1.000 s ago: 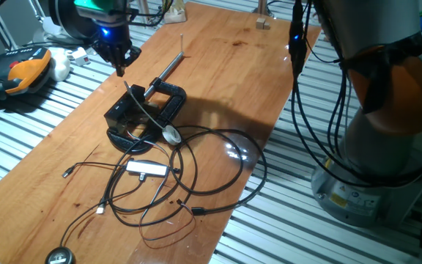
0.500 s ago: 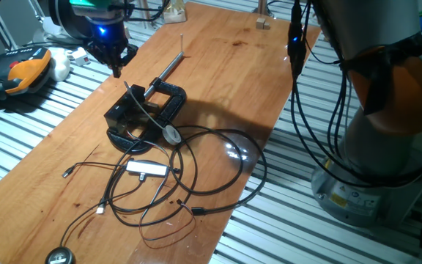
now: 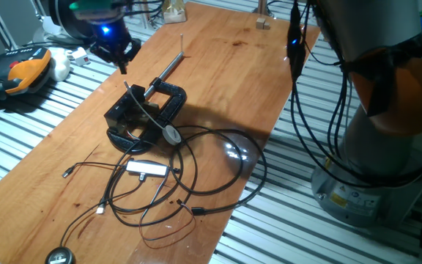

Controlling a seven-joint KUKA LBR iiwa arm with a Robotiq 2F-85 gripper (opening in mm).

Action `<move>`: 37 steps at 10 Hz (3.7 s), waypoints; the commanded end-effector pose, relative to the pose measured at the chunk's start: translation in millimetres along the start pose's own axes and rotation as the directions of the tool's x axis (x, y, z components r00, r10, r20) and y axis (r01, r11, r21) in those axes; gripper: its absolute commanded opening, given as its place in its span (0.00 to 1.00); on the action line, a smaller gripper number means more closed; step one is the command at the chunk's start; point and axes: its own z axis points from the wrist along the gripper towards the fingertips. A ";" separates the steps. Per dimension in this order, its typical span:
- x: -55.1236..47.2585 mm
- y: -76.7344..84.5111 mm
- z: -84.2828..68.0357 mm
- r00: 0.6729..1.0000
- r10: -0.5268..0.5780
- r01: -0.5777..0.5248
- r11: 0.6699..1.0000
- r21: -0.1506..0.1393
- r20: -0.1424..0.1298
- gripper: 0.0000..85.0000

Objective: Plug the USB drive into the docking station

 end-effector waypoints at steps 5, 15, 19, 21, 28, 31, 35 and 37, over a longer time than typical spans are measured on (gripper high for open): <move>9.1 -8.4 -4.8 0.553 -0.833 0.828 0.551 -0.104 -0.003 0.00; 21.7 -15.2 -9.9 0.352 -0.936 0.935 0.351 -0.055 0.010 0.00; 21.5 -15.8 -9.5 0.312 -0.950 0.949 0.312 -0.039 0.000 0.00; 20.6 -16.6 -9.5 0.285 -0.958 0.958 0.285 -0.040 -0.007 0.00; 18.7 -18.4 -8.6 0.309 -0.951 0.950 0.309 -0.040 0.002 0.00; 18.5 -18.6 -8.2 0.299 -0.954 0.954 0.298 -0.034 0.006 0.00; 18.1 -19.1 -7.4 0.301 -0.954 0.953 0.300 -0.038 0.008 0.00; 16.6 -19.9 -6.3 0.304 -0.953 0.952 0.303 -0.038 0.014 0.00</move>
